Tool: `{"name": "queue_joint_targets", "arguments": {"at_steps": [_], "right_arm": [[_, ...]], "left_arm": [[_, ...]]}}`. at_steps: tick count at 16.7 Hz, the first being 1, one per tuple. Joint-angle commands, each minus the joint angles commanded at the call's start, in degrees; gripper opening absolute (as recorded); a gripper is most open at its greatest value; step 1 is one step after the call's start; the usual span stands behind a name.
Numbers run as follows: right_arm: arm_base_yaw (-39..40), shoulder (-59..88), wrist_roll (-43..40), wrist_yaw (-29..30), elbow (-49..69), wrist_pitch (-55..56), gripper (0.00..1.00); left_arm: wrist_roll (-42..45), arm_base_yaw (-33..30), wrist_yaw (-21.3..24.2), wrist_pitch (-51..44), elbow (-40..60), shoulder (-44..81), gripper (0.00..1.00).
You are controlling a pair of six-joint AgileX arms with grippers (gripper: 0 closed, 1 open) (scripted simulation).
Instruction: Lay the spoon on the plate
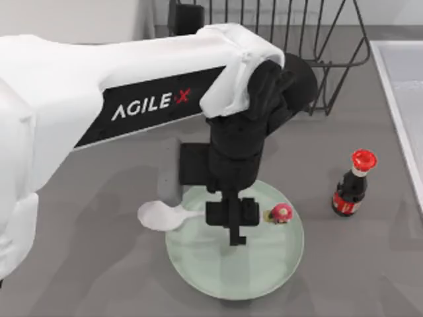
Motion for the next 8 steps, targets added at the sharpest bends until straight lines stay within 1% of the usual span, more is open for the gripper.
{"name": "queue_joint_targets", "arguments": {"at_steps": [4, 8], "right_arm": [[0.0, 0.0, 0.0, 0.0, 0.0, 0.0, 1.00], [0.0, 0.0, 0.0, 0.0, 0.0, 0.0, 1.00]], "left_arm": [[-0.3, -0.3, -0.9, 1.9, 0.8, 0.2, 0.00], [-0.7, -0.8, -2.7, 5.7, 2.3, 0.2, 0.00]]}}
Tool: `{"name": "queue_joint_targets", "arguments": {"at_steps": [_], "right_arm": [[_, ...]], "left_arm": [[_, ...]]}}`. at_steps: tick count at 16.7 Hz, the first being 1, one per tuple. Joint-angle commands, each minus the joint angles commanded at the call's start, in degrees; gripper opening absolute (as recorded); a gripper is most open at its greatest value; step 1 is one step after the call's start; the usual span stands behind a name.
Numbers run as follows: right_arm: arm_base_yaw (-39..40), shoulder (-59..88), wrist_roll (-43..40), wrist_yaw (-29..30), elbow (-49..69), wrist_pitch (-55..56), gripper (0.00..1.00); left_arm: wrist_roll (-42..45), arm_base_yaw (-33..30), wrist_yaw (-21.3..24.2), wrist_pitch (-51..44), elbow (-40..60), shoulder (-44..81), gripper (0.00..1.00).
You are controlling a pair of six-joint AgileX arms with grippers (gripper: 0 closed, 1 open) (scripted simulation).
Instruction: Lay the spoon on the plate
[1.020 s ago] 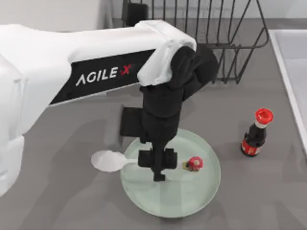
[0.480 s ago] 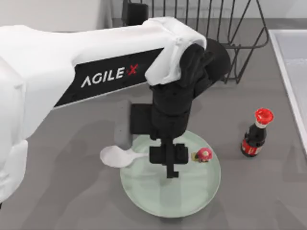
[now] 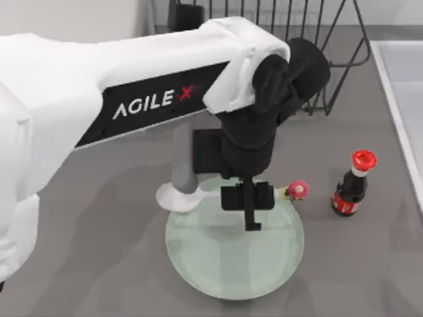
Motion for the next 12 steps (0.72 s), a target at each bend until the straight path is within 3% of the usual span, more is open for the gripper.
{"name": "queue_joint_targets", "arguments": {"at_steps": [6, 12], "right_arm": [[0.0, 0.0, 0.0, 0.0, 0.0, 0.0, 1.00], [0.0, 0.0, 0.0, 0.0, 0.0, 0.0, 1.00]], "left_arm": [[0.3, 0.3, -2.1, 6.2, 0.7, -0.7, 0.00], [0.5, 1.0, -1.3, 7.6, -1.4, -1.3, 0.00]]}}
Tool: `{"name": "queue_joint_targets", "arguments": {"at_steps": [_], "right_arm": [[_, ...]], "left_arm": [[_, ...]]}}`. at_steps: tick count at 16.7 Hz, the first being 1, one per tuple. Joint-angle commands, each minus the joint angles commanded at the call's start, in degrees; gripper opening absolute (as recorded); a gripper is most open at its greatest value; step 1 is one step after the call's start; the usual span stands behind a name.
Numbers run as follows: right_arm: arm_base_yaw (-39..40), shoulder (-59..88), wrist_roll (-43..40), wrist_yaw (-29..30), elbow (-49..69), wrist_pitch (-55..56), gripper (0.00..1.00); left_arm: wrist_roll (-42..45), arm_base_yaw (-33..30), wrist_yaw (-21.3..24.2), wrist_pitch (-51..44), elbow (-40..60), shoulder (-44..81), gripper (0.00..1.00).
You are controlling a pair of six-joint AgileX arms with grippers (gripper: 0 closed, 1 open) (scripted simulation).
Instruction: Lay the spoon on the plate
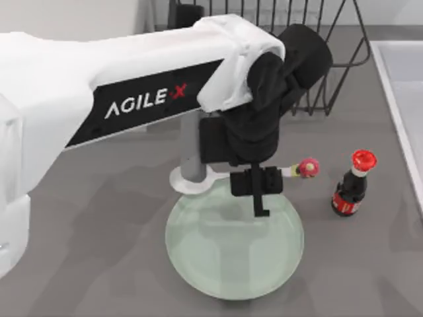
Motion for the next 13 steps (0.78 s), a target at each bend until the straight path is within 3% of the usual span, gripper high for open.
{"name": "queue_joint_targets", "arguments": {"at_steps": [13], "right_arm": [[0.0, 0.0, 0.0, 0.0, 0.0, 0.0, 1.00]], "left_arm": [[0.0, -0.5, 3.9, -4.2, -7.0, 4.0, 0.00]]}}
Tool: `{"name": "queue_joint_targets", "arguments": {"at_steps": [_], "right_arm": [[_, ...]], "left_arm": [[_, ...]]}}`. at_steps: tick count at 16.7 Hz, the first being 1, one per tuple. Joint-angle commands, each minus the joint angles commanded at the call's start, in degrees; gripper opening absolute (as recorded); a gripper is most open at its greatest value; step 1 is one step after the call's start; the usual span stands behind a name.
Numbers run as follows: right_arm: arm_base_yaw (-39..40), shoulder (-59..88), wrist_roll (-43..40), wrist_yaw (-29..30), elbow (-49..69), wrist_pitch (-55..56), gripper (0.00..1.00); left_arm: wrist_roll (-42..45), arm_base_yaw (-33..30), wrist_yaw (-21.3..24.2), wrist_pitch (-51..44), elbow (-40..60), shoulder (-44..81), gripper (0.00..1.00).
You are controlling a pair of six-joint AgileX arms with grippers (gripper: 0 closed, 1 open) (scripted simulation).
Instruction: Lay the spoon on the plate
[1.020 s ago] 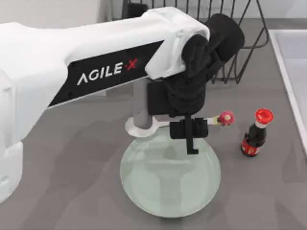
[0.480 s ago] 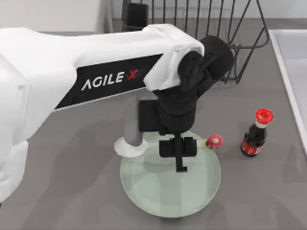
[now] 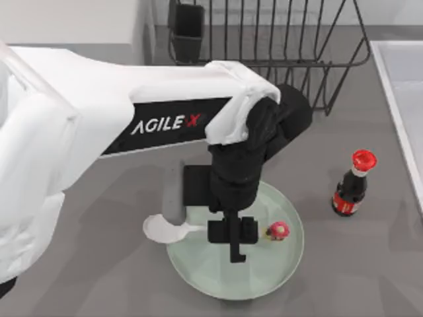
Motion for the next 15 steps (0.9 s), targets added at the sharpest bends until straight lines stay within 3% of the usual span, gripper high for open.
{"name": "queue_joint_targets", "arguments": {"at_steps": [2, 15], "right_arm": [[0.0, 0.0, 0.0, 0.0, 0.0, 0.0, 1.00], [0.0, 0.0, 0.0, 0.0, 0.0, 0.0, 1.00]], "left_arm": [[0.0, 0.0, 0.0, 0.0, 0.0, 0.0, 0.00], [0.0, 0.0, 0.0, 0.0, 0.0, 0.0, 0.98]]}}
